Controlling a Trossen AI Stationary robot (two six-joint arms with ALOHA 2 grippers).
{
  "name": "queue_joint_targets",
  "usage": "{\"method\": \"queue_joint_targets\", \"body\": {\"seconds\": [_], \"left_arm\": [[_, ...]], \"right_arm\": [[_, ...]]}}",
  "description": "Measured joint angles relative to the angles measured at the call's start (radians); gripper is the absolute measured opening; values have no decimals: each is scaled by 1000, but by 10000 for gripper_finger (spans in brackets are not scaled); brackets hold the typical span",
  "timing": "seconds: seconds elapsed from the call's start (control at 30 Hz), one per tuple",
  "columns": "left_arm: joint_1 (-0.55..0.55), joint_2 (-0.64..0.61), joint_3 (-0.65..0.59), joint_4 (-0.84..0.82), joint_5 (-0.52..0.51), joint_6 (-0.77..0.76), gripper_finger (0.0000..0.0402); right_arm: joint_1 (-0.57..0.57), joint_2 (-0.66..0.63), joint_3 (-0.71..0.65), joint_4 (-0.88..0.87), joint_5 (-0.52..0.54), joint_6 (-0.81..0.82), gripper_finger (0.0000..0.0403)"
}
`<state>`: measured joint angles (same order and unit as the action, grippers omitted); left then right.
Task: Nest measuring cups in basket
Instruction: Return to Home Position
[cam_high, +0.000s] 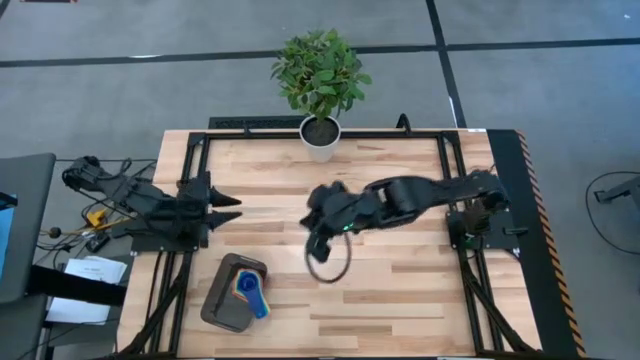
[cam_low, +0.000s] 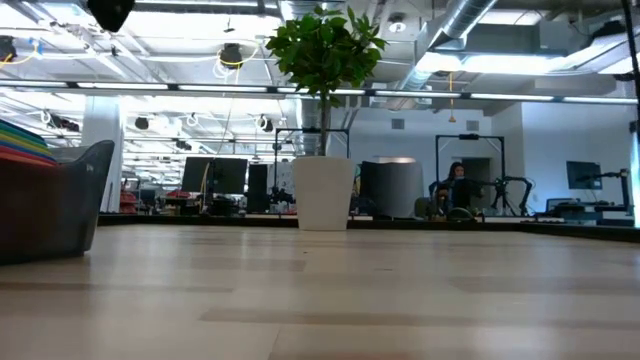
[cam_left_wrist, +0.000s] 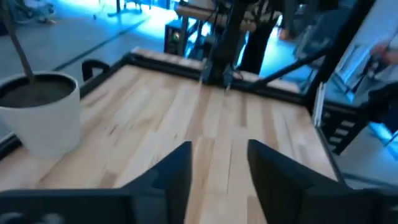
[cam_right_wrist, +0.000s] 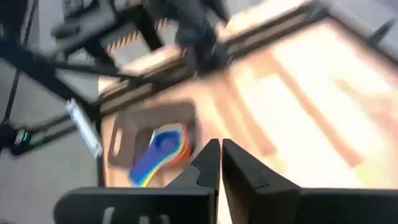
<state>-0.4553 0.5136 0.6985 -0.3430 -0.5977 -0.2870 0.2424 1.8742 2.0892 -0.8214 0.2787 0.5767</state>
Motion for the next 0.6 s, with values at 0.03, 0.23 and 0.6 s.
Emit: {"method": "queue_joint_targets", "body": {"seconds": [0.03,0.23,0.6], "left_arm": [[0,-19,-1,4,-7,5,135],[2,-148,-29,8,-84,21,56],[4,-238,-302,365,-156,217,8]], "right_arm": [[-4,-17,0,-38,35,-9,41],[-55,-134,-1,-187,94,-106,9],[-187,-507,-487,132,-6,-235,21]]}}
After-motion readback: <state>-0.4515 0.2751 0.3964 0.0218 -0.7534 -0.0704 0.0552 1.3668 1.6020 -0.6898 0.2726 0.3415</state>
